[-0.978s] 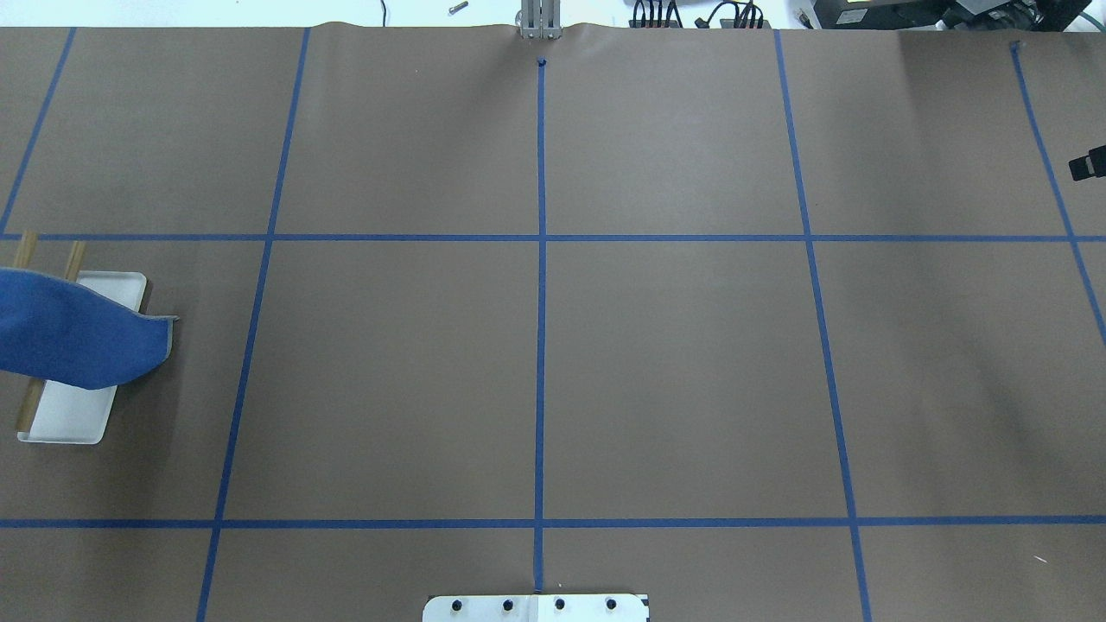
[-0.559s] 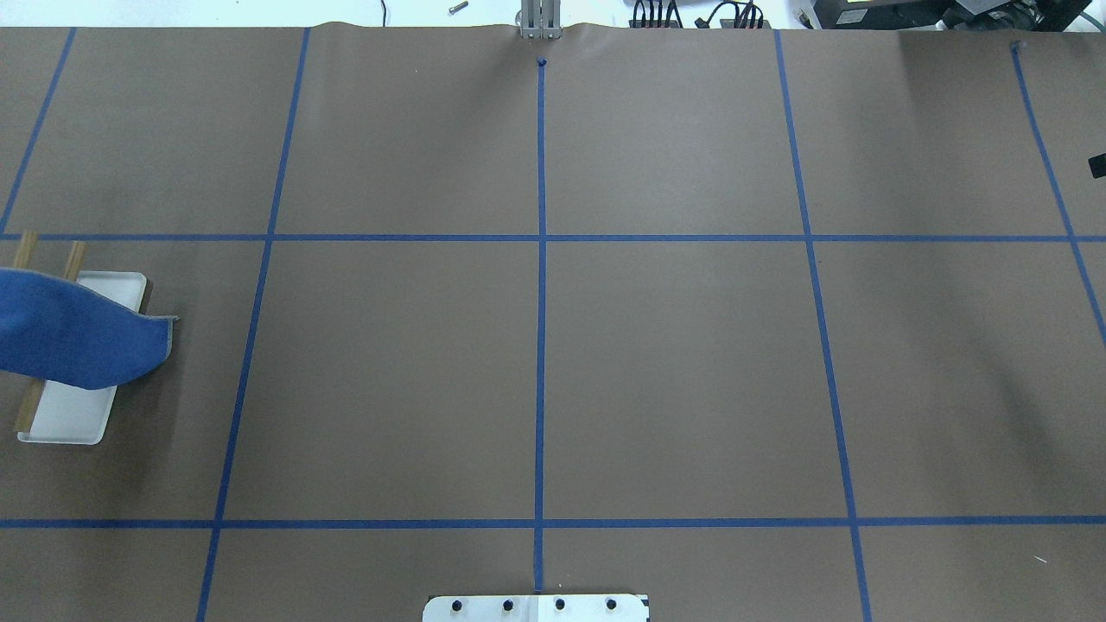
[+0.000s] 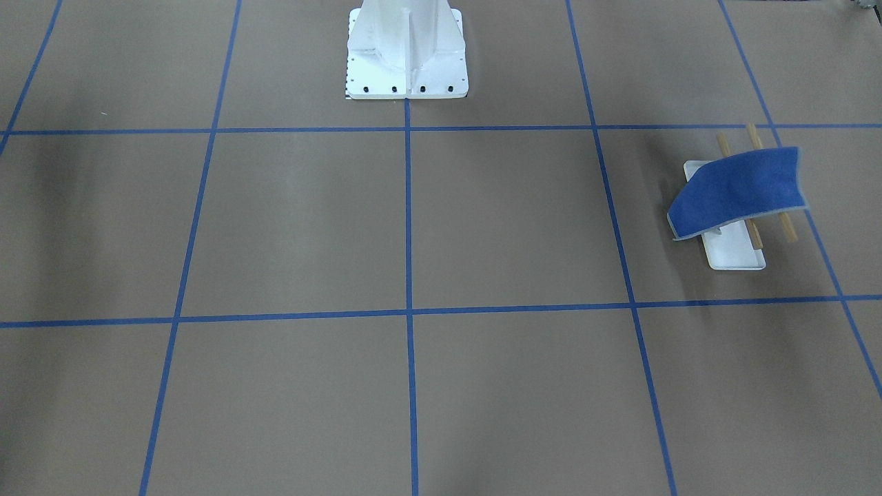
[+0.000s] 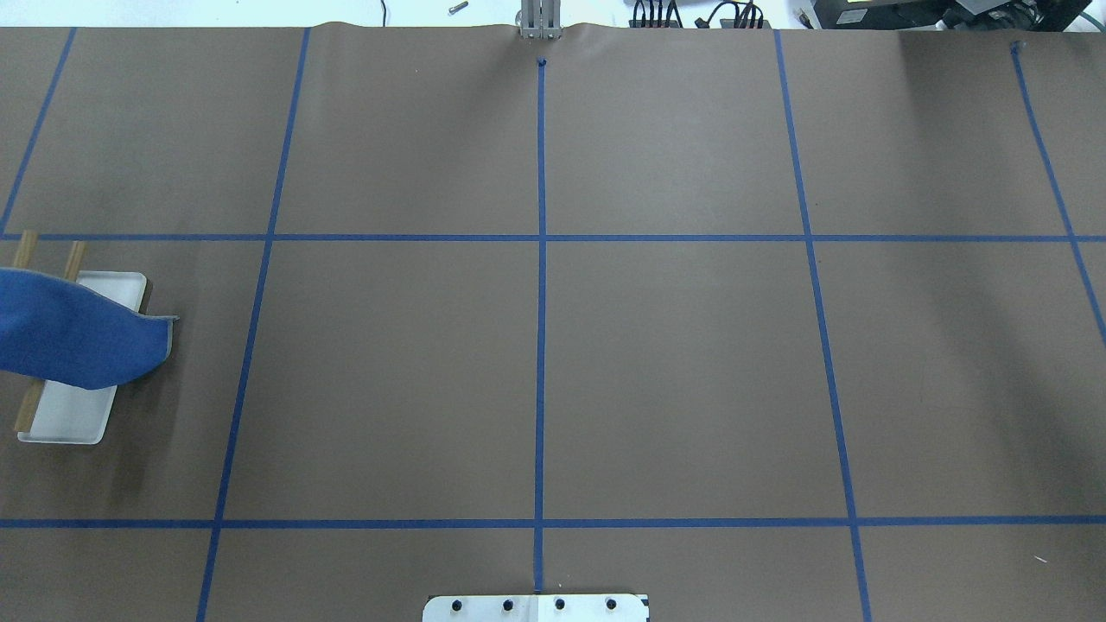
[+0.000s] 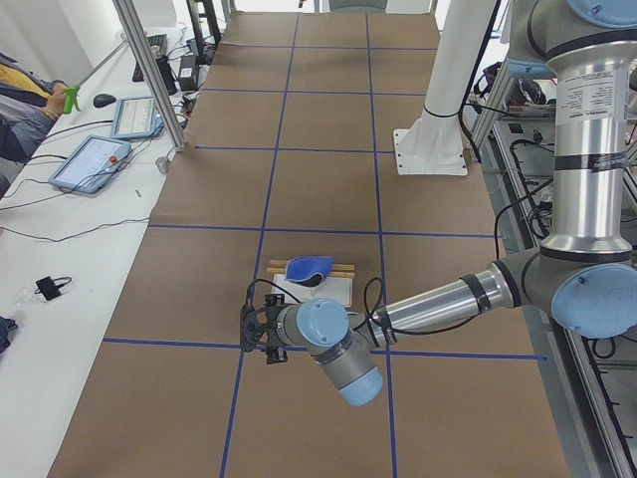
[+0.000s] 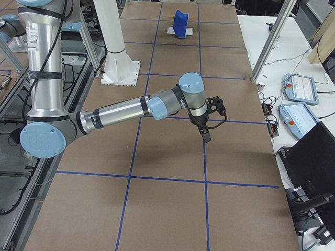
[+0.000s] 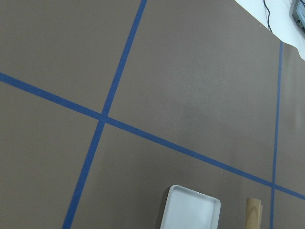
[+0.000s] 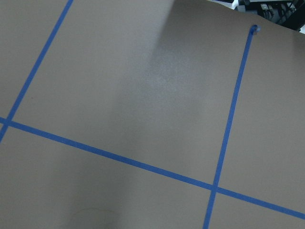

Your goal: Hang towel on rack

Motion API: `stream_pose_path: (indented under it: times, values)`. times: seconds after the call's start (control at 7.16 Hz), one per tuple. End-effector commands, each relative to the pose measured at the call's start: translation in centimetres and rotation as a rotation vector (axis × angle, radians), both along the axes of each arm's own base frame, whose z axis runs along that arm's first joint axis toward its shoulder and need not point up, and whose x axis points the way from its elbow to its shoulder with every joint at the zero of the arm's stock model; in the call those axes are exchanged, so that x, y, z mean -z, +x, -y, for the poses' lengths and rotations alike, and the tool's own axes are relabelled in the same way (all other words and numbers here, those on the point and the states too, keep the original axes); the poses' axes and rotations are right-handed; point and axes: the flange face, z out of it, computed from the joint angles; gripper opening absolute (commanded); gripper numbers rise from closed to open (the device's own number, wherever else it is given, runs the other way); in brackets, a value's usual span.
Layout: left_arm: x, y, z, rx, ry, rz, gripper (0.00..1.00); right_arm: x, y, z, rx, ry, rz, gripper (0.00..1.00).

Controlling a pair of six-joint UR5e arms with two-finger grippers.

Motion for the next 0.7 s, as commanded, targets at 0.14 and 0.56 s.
stream_pose_path:
  times: [0.14,0.56]
  values:
    - [-2.6,-1.2,-0.4,-0.106,0.117,0.332,0.97,-10.2,3.5,-0.2,0.143,-0.032,-0.016,1.0]
    - [-1.5,-1.2,1.0,-0.238,-0.075,0.406,0.97,-12.0,3.7,-1.0,0.163,-0.063,0.035,1.0]
